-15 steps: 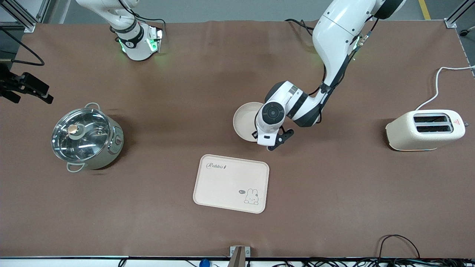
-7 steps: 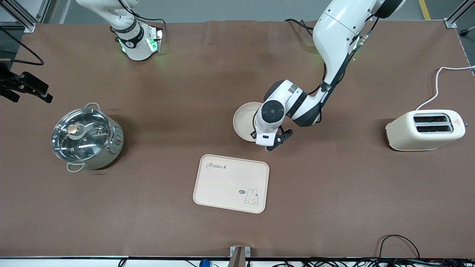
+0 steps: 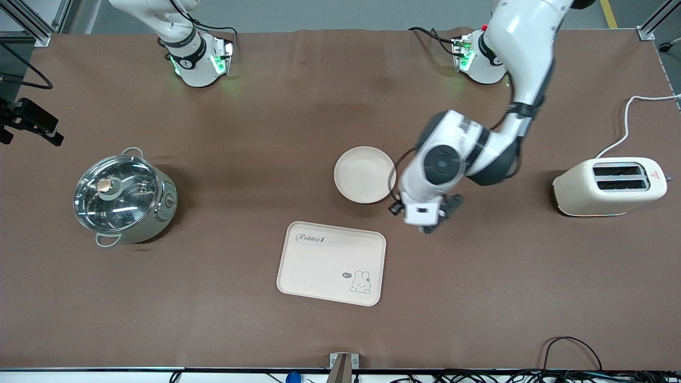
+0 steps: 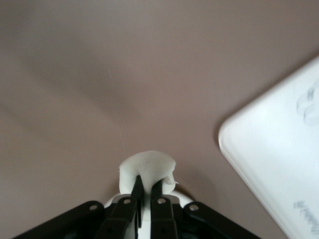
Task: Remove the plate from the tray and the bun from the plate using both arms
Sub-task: 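Carry the bun toward the toaster and release it on the table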
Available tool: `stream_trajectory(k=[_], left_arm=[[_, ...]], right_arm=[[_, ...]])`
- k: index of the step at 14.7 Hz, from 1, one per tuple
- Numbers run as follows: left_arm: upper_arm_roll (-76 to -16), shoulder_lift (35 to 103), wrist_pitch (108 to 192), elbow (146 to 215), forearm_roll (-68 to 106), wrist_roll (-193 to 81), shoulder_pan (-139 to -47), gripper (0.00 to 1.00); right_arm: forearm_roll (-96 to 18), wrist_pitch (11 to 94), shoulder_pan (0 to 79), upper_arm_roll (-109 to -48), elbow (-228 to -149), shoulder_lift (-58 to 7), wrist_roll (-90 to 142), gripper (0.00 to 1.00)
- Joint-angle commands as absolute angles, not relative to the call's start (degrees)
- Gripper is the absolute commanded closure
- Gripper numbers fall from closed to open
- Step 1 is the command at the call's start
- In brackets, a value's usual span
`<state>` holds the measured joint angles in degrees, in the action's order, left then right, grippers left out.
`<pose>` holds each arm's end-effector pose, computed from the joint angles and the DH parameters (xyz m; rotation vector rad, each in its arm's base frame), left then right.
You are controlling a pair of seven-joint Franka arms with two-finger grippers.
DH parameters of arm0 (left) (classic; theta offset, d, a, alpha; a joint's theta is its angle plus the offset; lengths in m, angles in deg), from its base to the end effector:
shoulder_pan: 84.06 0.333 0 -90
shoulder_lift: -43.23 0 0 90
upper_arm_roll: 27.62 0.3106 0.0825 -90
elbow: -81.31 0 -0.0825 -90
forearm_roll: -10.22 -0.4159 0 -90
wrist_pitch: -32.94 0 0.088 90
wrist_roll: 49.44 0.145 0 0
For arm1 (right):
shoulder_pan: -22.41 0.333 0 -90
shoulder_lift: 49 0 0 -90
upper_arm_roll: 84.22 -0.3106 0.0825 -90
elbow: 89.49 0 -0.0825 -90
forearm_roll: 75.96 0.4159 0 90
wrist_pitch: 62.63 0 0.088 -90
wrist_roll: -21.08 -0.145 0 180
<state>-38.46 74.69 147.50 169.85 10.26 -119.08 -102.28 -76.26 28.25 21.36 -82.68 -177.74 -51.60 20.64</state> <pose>0.6254 -0.3324 0.2716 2.9272 1.1212 -0.2066 0.5770 -0.0272 0.6244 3.1315 -0.0831 0.1429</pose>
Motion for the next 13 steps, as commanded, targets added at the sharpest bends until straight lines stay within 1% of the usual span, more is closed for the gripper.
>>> stream_trajectory(k=[1, 5, 7, 9, 11, 12, 13], left_arm=[[-38.61, 75.66, 146.84, 169.46, 9.43, -111.86, -97.18, 0.99], [-38.61, 78.56, 146.93, 169.46, 4.43, -106.22, -90.23, 0.98], [-38.52, 80.83, 147.63, 169.46, 4.16, -104.12, -88.81, 0.98], [-38.52, 82.51, 149.82, 169.46, 3.29, -102.35, -86.80, 0.95], [-38.52, 84.18, 152.55, 169.55, 2.84, -100.94, -85.12, 0.86], [-38.52, 84.62, 153.43, 169.55, 2.84, -100.07, -84.86, 0.76], [-38.52, 84.80, 153.44, 169.55, 2.84, -99.63, -84.51, 0.59]], right_arm=[[-76.76, 25.79, 21.09, -83.08, -177.91, -52.51, 19.67, 0.00], [-76.75, 25.70, 21.71, -83.43, -178.00, -52.51, 19.76, 0.00], [-76.67, 25.61, 21.36, -83.34, -178.00, -52.43, 19.76, 0.00], [-76.76, 26.05, 21.62, -83.34, -178.00, -52.34, 20.28, 0.00], [-76.76, 26.31, 21.71, -83.34, -177.91, -52.34, 20.20, 0.00], [-76.76, 26.31, 21.71, -83.34, -177.91, -52.34, 20.20, 0.00], [-76.67, 26.40, 21.71, -83.34, -177.91, -52.34, 20.20, 0.00]])
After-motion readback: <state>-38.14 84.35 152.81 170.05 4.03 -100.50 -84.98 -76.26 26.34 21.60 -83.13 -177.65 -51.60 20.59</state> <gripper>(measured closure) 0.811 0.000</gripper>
